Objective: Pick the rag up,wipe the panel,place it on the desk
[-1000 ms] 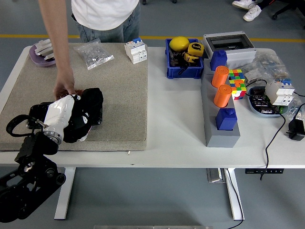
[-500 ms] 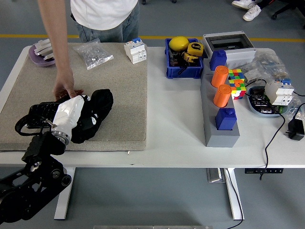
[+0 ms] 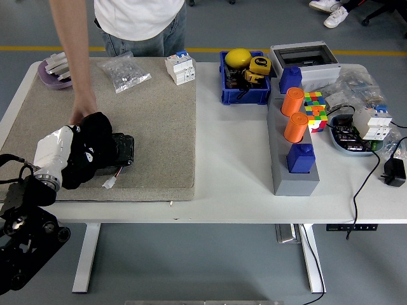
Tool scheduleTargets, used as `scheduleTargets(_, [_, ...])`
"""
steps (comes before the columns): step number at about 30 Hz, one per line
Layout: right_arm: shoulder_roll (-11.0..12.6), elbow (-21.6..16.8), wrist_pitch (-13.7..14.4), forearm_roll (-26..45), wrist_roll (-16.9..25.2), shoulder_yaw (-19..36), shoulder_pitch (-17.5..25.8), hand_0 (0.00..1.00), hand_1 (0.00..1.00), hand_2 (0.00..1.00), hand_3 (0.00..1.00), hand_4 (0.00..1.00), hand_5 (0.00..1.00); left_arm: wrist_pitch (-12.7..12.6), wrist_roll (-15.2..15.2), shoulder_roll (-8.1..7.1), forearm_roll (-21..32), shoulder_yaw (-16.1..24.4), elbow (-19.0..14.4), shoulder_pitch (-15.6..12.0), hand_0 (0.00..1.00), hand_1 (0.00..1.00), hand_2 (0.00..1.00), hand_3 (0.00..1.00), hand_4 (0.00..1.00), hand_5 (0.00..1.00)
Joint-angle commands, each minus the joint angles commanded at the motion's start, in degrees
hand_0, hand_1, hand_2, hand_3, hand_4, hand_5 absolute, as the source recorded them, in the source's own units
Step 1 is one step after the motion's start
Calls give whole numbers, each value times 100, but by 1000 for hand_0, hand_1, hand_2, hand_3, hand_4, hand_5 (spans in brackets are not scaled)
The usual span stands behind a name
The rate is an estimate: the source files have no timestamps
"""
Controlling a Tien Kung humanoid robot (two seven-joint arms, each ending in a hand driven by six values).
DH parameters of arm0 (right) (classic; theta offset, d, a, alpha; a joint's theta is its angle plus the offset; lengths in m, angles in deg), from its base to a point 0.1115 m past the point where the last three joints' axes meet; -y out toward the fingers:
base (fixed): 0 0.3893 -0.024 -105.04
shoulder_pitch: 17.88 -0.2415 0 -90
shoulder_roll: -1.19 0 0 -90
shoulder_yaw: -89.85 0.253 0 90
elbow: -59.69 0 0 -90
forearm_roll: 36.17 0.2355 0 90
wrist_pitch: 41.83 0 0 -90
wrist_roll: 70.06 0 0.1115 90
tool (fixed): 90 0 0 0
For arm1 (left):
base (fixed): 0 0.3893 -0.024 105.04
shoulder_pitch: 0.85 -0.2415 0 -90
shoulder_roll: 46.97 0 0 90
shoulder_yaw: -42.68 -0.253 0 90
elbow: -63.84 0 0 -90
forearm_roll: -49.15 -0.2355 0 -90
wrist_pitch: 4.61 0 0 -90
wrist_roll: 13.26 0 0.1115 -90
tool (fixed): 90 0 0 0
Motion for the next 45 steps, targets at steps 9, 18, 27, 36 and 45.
scheduleTargets(9, [1,-9,7,-26,-3,33,-10,802,699,708,680,998,734,36,-26,-144,-106,460,209,-148,235,203,539,524,330,2])
scheduleTargets(18, [-3,-10,9,-46,-5,63,5,802,699,707,679,998,734,35,-20,-224,-205,1080,375,-352,235,204,541,527,346,2])
scheduleTargets(27, [-4,-21,22,-73,-5,85,13,801,699,708,678,998,734,-10,49,-328,-219,1404,634,-451,235,207,540,526,340,2])
scheduleTargets(36, [0,-56,42,-104,-12,65,-26,802,698,707,678,998,734,-325,1068,-652,342,1038,1562,-46,286,308,539,528,343,2])
scheduleTargets(45, [21,-78,55,-129,-23,55,-44,802,698,707,678,998,734,-336,2492,-993,1275,362,2672,438,340,390,539,528,340,2])
